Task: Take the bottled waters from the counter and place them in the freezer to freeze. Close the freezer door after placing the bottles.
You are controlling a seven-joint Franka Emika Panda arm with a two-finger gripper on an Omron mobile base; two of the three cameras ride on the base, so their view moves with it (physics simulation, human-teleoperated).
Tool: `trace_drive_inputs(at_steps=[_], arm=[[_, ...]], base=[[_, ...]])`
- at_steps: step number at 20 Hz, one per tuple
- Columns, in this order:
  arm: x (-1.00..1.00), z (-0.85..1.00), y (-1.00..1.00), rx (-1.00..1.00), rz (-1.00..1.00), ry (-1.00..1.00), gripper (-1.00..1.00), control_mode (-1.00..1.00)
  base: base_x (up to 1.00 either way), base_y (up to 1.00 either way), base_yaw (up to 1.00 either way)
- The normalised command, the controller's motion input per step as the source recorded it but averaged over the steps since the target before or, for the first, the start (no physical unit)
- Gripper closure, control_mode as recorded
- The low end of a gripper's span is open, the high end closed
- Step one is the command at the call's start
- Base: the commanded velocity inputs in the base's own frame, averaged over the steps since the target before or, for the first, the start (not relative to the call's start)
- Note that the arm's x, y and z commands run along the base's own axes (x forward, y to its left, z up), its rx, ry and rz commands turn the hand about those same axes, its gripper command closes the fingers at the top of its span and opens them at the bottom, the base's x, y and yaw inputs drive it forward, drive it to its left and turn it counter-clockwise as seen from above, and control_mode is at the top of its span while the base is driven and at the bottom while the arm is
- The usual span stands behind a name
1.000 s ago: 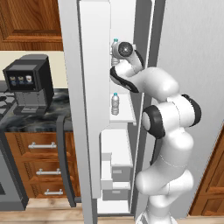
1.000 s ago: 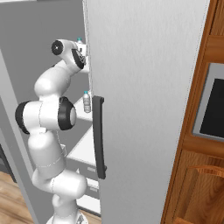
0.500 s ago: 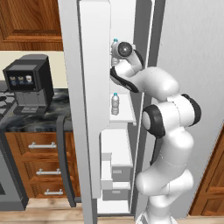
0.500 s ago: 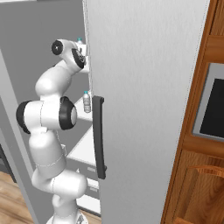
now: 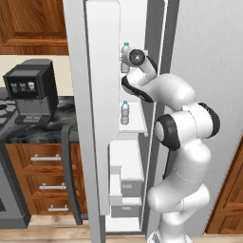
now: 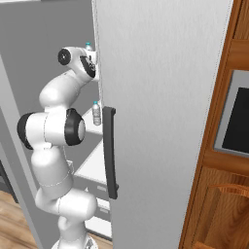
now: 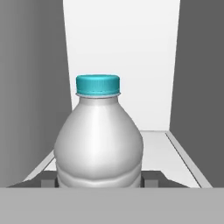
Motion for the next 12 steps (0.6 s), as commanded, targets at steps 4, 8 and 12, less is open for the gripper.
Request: trace_drive_inputs(at_steps=[4,8,12], arm=[[0.0,0.0,0.0,0.0,0.0,0.0,-1.0,-1.0],[-0.01,0.0,0.0,0.0,0.0,0.0,-1.0,-1.0],[-0.05,0.0,-0.06,0.04,0.0,0.0,-1.0,-1.0]], base=[[0.0,0.0,0.0],[0.0,0.0,0.0],[0.0,0.0,0.0]])
